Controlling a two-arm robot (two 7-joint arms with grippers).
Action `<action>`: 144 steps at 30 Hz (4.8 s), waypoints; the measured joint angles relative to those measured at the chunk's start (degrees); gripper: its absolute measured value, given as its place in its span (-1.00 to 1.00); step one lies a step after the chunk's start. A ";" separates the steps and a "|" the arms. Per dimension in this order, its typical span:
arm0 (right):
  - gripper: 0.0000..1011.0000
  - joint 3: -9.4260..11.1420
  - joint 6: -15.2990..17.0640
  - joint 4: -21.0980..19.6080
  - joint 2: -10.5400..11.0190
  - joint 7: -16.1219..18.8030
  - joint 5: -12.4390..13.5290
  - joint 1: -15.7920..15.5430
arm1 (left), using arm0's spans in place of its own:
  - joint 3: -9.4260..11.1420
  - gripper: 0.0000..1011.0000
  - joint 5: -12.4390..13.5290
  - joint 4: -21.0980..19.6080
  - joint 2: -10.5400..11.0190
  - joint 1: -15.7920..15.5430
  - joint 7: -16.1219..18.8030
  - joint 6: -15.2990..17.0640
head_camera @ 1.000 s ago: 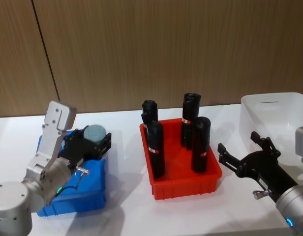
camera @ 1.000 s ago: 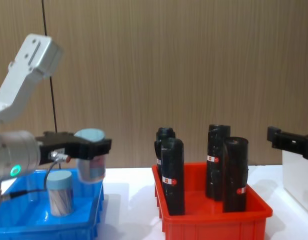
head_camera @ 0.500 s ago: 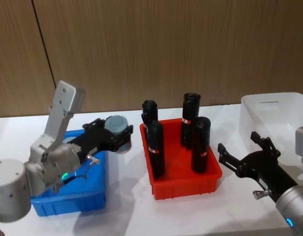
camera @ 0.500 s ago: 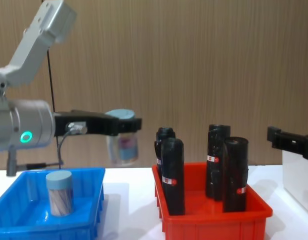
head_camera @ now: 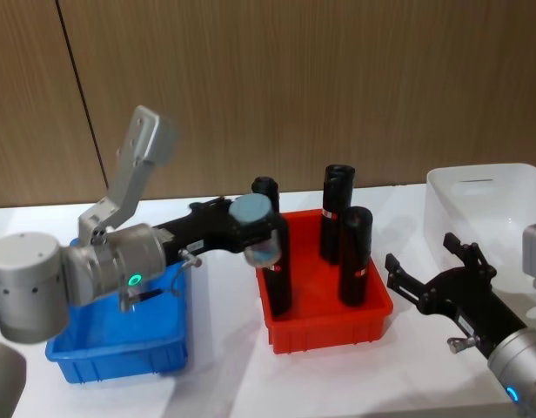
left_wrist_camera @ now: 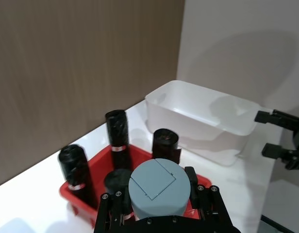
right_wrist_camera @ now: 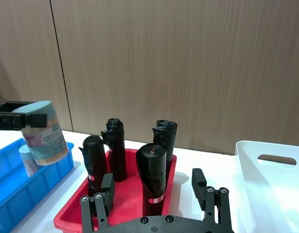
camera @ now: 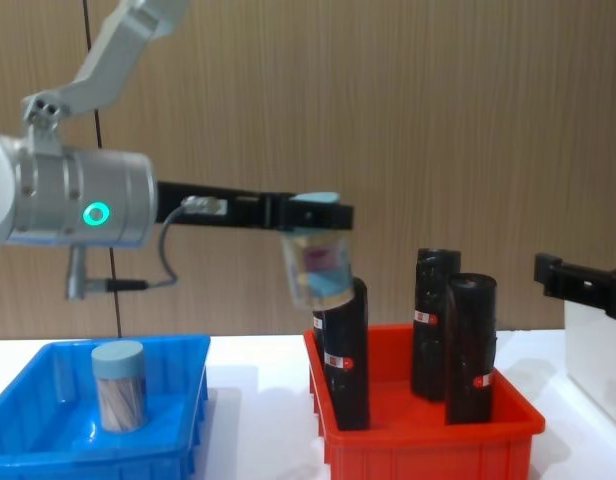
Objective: Pick the cotton swabs from the blue box and place them into the white box.
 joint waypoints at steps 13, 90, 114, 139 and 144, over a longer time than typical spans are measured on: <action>0.98 0.00 0.00 0.00 0.00 0.00 0.00 0.00 | 1.01 0.32 0.44 4.05 -1.90 -4.49 -6.02 2.30; 0.98 -3.30 19.54 11.03 -7.28 19.06 -2.88 17.03 | 1.50 0.32 0.68 6.27 -2.93 -6.98 -9.26 3.50; 0.98 -4.38 20.77 16.03 -9.89 19.69 -4.59 21.90 | 1.50 0.32 0.68 6.27 -2.93 -6.98 -9.24 3.49; 0.32 -4.45 21.76 18.41 -10.84 19.33 -3.69 24.38 | 1.48 0.32 0.68 6.26 -2.93 -6.98 -9.21 3.40; 0.31 -4.36 21.77 18.50 -10.83 18.91 -3.44 24.61 | 1.58 0.37 0.70 6.28 -2.92 -6.96 -9.29 3.59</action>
